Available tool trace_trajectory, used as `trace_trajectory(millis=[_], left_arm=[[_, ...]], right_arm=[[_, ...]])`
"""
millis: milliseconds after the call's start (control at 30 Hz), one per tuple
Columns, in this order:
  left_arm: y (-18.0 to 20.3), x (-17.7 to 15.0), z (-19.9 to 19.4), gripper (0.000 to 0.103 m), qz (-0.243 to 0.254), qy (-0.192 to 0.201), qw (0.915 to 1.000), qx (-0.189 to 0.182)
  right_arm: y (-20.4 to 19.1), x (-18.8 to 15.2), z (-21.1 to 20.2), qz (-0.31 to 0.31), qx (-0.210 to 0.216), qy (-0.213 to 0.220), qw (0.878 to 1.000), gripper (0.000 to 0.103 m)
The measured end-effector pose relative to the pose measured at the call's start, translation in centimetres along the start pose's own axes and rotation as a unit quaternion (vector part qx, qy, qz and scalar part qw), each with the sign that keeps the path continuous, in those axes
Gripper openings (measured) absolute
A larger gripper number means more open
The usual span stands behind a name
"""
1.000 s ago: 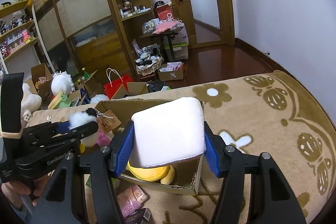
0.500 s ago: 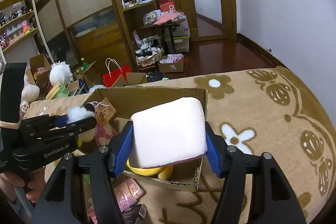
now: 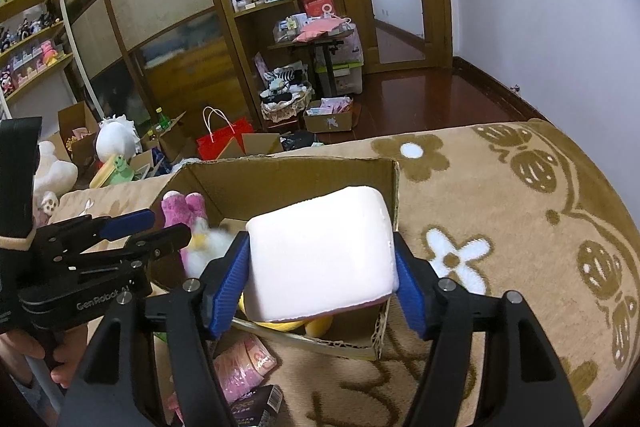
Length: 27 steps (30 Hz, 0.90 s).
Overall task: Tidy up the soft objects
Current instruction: 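Open the left tool to drop the fluffy plush while the right tool drops the foam block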
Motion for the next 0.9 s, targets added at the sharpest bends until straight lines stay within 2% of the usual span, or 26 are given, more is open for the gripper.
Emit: trace_trajectory(millis=[67, 133, 300, 333, 400, 467, 667, 900], left_arm=[[-0.1, -0.1, 0.1, 0.061, -0.002, -0.004, 1.0, 0.002], [-0.3, -0.2, 0.1, 0.071, -0.007, -0.008, 0.9999, 0.001], [-0.8, -0.4, -0.4, 0.081, -0.006, -0.012, 0.9998, 0.013], [-0.9, -0.4, -0.6, 0.082, -0.006, -0.012, 0.9998, 0.015], [-1.0, -0.4, -1.1, 0.084, -0.006, -0.012, 0.9998, 0.018], [-1.1, -0.4, -1.4, 0.088, -0.004, -0.011, 0.9998, 0.018], [-1.3, -0.8, -3.0, 0.094, 0.0, -0.006, 0.9997, 0.025], [-1.8, -1.7, -5.3, 0.096, -0.005, -0.009, 0.9996, 0.028]], right_arm=[[0.0, -0.1, 0.0, 0.001, 0.0, -0.001, 1.0, 0.073], [0.0, 0.0, 0.0, 0.001, 0.001, 0.0, 1.0, 0.074], [0.0, -0.1, 0.0, 0.006, 0.004, -0.001, 1.0, 0.08], [-0.1, -0.1, 0.0, 0.009, 0.006, -0.001, 1.0, 0.081], [0.0, 0.1, -0.3, 0.015, 0.009, 0.004, 1.0, 0.091], [0.1, 0.5, -0.8, 0.018, 0.007, 0.016, 1.0, 0.095], [0.4, 1.0, -2.3, 0.031, 0.005, 0.032, 0.999, 0.103], [0.3, 0.7, -4.5, 0.037, -0.001, 0.04, 0.999, 0.103]])
Point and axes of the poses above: each gripper's, at about its wrist camera, not at the fingertips, and z roughly the way its jaws point, y to its right, x to its top, the point moved 10 cm from there along z, roughly the way its jaws point, and after that the axes turned 2 degrees about -x, right-handed, at the moved point
